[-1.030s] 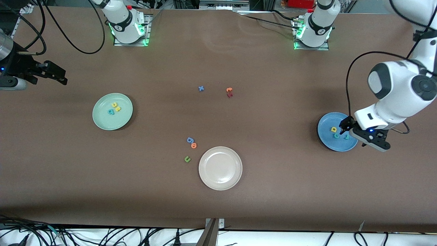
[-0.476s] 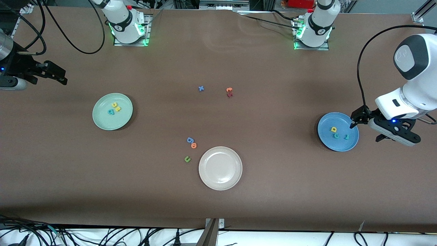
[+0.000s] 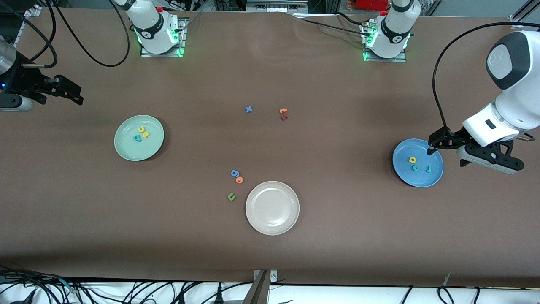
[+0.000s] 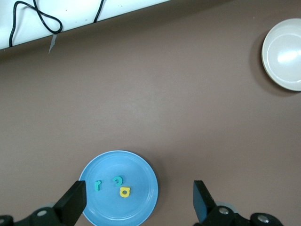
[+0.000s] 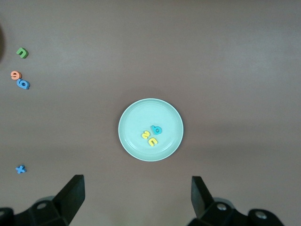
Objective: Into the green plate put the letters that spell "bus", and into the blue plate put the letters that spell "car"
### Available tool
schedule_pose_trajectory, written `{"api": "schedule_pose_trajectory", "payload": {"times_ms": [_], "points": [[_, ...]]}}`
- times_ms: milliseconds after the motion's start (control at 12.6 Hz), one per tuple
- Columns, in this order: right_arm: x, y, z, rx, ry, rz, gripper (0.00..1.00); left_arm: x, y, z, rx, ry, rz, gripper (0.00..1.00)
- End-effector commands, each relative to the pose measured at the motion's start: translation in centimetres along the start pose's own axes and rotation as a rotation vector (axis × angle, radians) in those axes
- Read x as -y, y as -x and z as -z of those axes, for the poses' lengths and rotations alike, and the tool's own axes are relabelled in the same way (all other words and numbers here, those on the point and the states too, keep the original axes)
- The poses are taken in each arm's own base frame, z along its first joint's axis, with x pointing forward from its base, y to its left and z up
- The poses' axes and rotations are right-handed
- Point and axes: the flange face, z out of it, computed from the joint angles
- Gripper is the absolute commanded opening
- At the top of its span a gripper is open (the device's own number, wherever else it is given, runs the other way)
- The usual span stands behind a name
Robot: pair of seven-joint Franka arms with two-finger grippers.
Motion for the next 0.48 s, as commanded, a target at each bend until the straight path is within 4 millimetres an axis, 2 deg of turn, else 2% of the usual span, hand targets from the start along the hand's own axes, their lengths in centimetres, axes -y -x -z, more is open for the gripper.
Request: {"api": "schedule_pose_trajectory", "payload": {"times_ms": [0,317,396], "points": [[0.1,-0.2,0.5,-0.002,-0.002,-0.003,1.0,0.0,-0.2,1.9,-0.024,0.017,0.119,1.0],[0.1,-0.2,0.5,-0.002,-0.001,-0.003,1.0,0.9,-0.3,3.0,-0.054,-0.002,0.16,1.0],[0.1,-0.2,0.5,-0.002,-0.001,-0.003,1.0,1.0,-0.6,4.2,-0.076,-0.009,0.158,1.0]]}}
